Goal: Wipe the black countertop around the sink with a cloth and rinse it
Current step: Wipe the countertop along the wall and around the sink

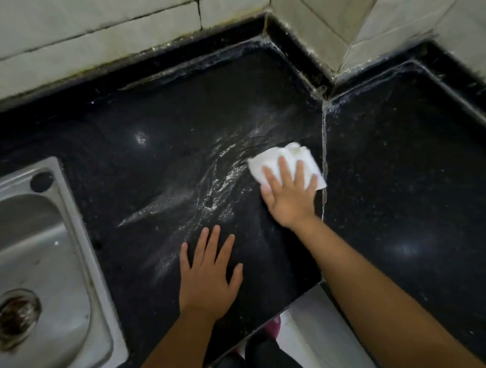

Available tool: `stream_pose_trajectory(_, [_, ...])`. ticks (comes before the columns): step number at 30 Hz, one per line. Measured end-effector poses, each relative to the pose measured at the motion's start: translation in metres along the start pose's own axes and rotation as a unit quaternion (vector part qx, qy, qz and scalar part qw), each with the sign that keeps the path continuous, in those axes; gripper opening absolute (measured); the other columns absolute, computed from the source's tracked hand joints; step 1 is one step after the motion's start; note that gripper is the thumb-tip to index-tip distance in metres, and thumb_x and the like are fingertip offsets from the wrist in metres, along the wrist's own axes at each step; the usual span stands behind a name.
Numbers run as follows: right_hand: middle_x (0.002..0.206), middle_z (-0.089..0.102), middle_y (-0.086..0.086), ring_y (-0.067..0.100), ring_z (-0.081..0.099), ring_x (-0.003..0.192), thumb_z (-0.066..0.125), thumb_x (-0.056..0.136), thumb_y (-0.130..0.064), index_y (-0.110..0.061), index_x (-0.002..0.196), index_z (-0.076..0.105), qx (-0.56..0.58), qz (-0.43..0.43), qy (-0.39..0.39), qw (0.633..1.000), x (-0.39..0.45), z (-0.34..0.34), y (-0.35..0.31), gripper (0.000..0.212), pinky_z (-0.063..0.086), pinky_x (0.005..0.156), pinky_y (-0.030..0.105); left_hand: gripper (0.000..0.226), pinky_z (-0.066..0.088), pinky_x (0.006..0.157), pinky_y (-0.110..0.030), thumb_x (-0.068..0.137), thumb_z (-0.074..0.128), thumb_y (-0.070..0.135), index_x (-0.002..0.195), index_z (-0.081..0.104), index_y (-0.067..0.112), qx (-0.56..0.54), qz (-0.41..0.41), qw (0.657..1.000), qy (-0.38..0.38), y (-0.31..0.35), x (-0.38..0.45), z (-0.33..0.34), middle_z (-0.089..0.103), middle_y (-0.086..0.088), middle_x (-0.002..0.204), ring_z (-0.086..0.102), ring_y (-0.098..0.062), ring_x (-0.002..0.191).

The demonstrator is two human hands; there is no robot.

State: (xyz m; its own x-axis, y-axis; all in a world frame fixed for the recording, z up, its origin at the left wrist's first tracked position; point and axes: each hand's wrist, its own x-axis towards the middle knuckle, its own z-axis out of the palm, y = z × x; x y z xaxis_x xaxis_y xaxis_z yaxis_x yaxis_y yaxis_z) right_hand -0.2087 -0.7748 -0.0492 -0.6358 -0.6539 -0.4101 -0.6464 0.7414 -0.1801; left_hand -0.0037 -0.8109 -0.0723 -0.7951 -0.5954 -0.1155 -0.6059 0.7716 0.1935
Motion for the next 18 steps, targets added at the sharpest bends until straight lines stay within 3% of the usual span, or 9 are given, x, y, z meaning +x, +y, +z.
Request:
stream_pose_trajectory(2, [0.156, 0.015, 0.0, 0.031, 0.008, 0.143, -0.006, 0.091, -0.053, -0.038, 0.143, 0.027, -0.055, -0.084, 0.017, 0.995, -0.036, 0.018, -0.004, 0.063, 0.008, 0.112, 0.055, 0.057, 0.002, 0.107, -0.04, 0.094, 0.002, 0.05, 0.127, 0.039, 0.022, 0.001, 0.002, 1.0, -0.007, 0.0, 0.0, -0.001, 0.052, -0.009, 0.133, 0.03, -0.021, 0.127])
stream_pose_trajectory(4, [0.14, 0.048, 0.001, 0.031, 0.033, 0.132, 0.0, 0.097, -0.048, -0.037, 0.129, 0.044, -0.063, -0.112, 0.036, 0.991, -0.073, 0.038, 0.016, 0.056, 0.025, 0.104, 0.053, 0.056, 0.002, 0.107, -0.04, 0.094, 0.002, 0.05, 0.127, 0.038, 0.022, -0.001, 0.0, 1.0, -0.007, 0.001, -0.002, 0.0, 0.052, -0.009, 0.133, 0.03, -0.021, 0.127])
stream_pose_trajectory(6, [0.135, 0.053, 0.0, 0.028, 0.036, 0.126, 0.003, 0.098, -0.047, -0.035, 0.125, 0.043, -0.054, -0.07, 0.023, 0.996, -0.1, 0.046, 0.048, 0.049, 0.028, 0.097, 0.052, 0.056, 0.003, 0.108, -0.039, 0.094, 0.002, 0.05, 0.128, 0.037, 0.022, -0.003, -0.006, 1.0, -0.001, 0.001, 0.0, -0.001, 0.052, -0.009, 0.133, 0.03, -0.021, 0.127])
stream_pose_trajectory(9, [0.139, 0.048, 0.005, 0.034, 0.043, 0.128, 0.006, 0.098, -0.046, -0.031, 0.131, 0.043, -0.043, 0.041, 0.033, 0.998, -0.106, 0.026, 0.091, 0.052, 0.04, 0.093, 0.059, 0.056, 0.003, 0.107, -0.04, 0.095, 0.003, 0.05, 0.128, 0.038, 0.022, -0.005, -0.002, 1.0, -0.002, 0.001, 0.0, -0.002, 0.053, -0.009, 0.133, 0.03, -0.021, 0.127])
stream_pose_trajectory(11, [0.155, 0.019, 0.001, 0.032, 0.019, 0.141, 0.014, 0.099, -0.044, -0.032, 0.143, 0.028, -0.011, 0.11, 0.029, 0.993, -0.082, 0.001, 0.108, 0.047, 0.021, 0.106, 0.06, 0.057, 0.003, 0.107, -0.04, 0.095, 0.004, 0.05, 0.127, 0.04, 0.021, -0.003, -0.002, 1.0, -0.005, 0.002, -0.001, -0.002, 0.053, -0.009, 0.132, 0.031, -0.021, 0.127])
stream_pose_trajectory(13, [0.157, -0.009, -0.003, 0.029, -0.008, 0.143, 0.015, 0.1, -0.041, -0.034, 0.148, 0.007, 0.038, 0.163, 0.025, 0.985, -0.042, -0.018, 0.11, 0.049, 0.003, 0.112, 0.055, 0.058, 0.003, 0.107, -0.04, 0.095, 0.004, 0.05, 0.127, 0.043, 0.021, -0.004, -0.003, 1.0, -0.01, 0.001, -0.001, -0.002, 0.053, -0.009, 0.132, 0.031, -0.022, 0.127])
stream_pose_trajectory(15, [0.156, -0.016, -0.002, 0.032, -0.015, 0.142, 0.013, 0.1, -0.041, -0.033, 0.148, 0.0, 0.028, 0.142, 0.003, 0.989, -0.004, -0.031, 0.082, 0.05, -0.002, 0.111, 0.057, 0.059, 0.003, 0.107, -0.04, 0.095, 0.005, 0.05, 0.126, 0.045, 0.021, -0.001, -0.001, 1.0, -0.007, 0.001, -0.002, 0.001, 0.053, -0.008, 0.133, 0.031, -0.021, 0.128])
stream_pose_trajectory(18, [0.155, -0.017, 0.0, 0.034, -0.017, 0.141, 0.013, 0.1, -0.041, -0.035, 0.147, -0.001, -0.01, 0.024, -0.02, 0.999, 0.01, -0.02, 0.015, 0.049, -0.005, 0.11, 0.058, 0.057, 0.003, 0.108, -0.04, 0.095, 0.005, 0.05, 0.128, 0.042, 0.023, 0.004, -0.003, 1.0, 0.0, 0.0, -0.001, 0.001, 0.052, -0.007, 0.134, 0.03, -0.02, 0.128])
